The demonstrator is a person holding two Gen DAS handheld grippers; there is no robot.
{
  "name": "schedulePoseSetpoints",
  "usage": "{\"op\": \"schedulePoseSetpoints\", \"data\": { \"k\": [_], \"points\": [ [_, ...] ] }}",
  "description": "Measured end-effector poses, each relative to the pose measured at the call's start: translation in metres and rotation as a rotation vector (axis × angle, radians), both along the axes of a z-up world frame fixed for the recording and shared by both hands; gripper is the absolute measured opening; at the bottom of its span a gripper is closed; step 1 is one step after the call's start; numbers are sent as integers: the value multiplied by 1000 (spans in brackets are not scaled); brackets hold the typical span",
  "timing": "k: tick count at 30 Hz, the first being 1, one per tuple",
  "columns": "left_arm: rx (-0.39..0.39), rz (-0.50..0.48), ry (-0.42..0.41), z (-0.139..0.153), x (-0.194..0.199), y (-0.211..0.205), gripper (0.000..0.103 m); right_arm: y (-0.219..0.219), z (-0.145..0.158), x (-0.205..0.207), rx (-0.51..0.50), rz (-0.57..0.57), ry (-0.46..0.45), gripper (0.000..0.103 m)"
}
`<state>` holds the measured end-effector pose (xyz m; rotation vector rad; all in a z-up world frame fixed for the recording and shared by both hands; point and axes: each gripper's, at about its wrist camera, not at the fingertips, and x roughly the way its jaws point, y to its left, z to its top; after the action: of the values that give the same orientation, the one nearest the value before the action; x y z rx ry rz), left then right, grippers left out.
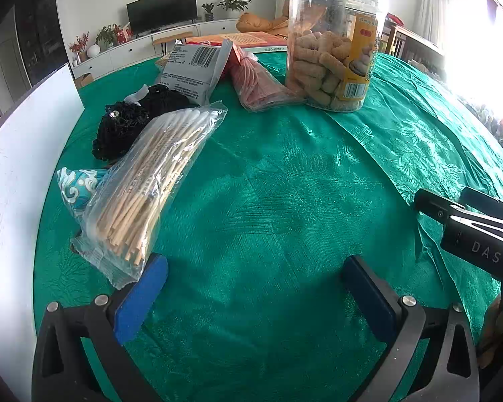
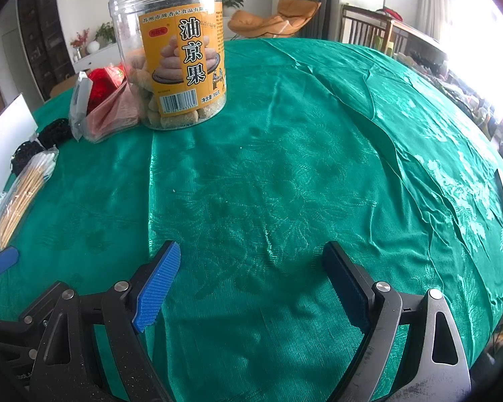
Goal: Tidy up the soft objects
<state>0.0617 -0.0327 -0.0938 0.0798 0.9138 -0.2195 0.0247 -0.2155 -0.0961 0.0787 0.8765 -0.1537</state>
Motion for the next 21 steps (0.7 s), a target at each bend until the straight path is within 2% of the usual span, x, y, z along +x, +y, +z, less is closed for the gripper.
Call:
{"op": "schedulePoseSetpoints", "data": {
  "k": [21],
  "points": [
    [-1,0,-1,0,0,0,103,-1,0,1,0,0,0,89]
  ]
}}
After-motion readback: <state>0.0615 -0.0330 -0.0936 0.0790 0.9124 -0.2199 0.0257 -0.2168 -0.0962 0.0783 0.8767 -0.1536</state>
